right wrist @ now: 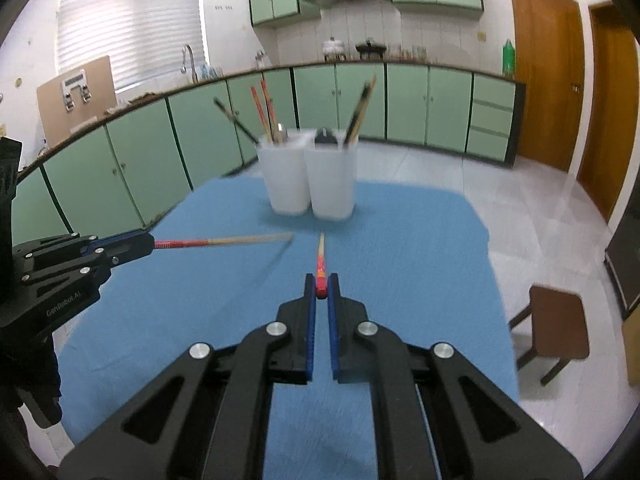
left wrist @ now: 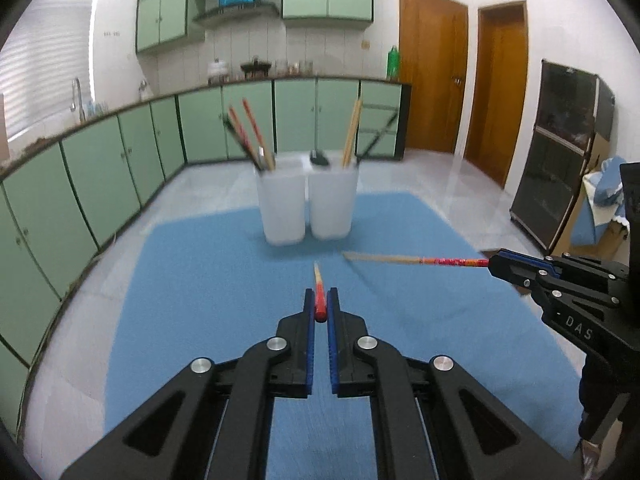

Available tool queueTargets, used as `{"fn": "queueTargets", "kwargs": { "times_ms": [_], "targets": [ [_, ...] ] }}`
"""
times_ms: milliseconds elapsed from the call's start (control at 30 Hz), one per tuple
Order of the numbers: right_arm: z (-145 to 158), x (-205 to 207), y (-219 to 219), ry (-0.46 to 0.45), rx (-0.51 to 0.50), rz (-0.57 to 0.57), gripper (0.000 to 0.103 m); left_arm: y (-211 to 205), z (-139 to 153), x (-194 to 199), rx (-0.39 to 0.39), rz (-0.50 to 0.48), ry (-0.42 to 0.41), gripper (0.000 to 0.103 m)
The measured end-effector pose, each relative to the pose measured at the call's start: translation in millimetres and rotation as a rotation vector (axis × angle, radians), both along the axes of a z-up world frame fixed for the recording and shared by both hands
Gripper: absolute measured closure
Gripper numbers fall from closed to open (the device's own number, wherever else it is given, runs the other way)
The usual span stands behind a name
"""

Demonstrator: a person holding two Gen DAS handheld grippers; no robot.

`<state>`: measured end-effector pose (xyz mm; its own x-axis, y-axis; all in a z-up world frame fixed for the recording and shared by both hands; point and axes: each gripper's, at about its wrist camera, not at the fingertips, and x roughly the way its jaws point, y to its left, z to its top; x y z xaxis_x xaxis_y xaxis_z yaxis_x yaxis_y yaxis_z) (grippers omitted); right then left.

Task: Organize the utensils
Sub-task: 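Carry both red-patterned chopsticks into the white holder and open both tools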

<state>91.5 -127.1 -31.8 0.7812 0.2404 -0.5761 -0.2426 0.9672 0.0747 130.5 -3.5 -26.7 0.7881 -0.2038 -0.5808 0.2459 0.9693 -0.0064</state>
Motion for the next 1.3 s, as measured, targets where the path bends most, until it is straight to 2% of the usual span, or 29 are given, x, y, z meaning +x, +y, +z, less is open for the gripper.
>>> {"fn": "queueTargets", "kwargs": {
  "times_ms": [300, 600, 867, 1133, 1300],
  "targets": [
    [52.3, 22.9, -4.2, -0.056, 0.031, 0.056, 0.098, 0.0, 47.3, 19.7, -0.035, -0.049, -0.090, 0.097],
    [91.0, 53.0, 4.6, -0.072, 0.012, 0.113, 0.098, -5.2, 69.2, 40.3, -0.034, -0.096, -0.125, 0.097],
    [136.0, 74.7, 4.5, -0.144, 0.008, 0.126, 0.098, -2.5, 96.4, 61.3, -0.046, -0.107, -0.180, 0.097],
    [179.4, 104.4, 3.3, -0.227, 0.015, 0.108, 0.098, -1.6, 140.0, 86.0, -0.074, -0.088, -0.286, 0.097],
    [196.4, 126.9, 0.7, -0.265, 0.026, 0.086, 0.098, -5.4, 165.3, 105.5, -0.076, -0.073, -0.356, 0.097]
  ]
}}
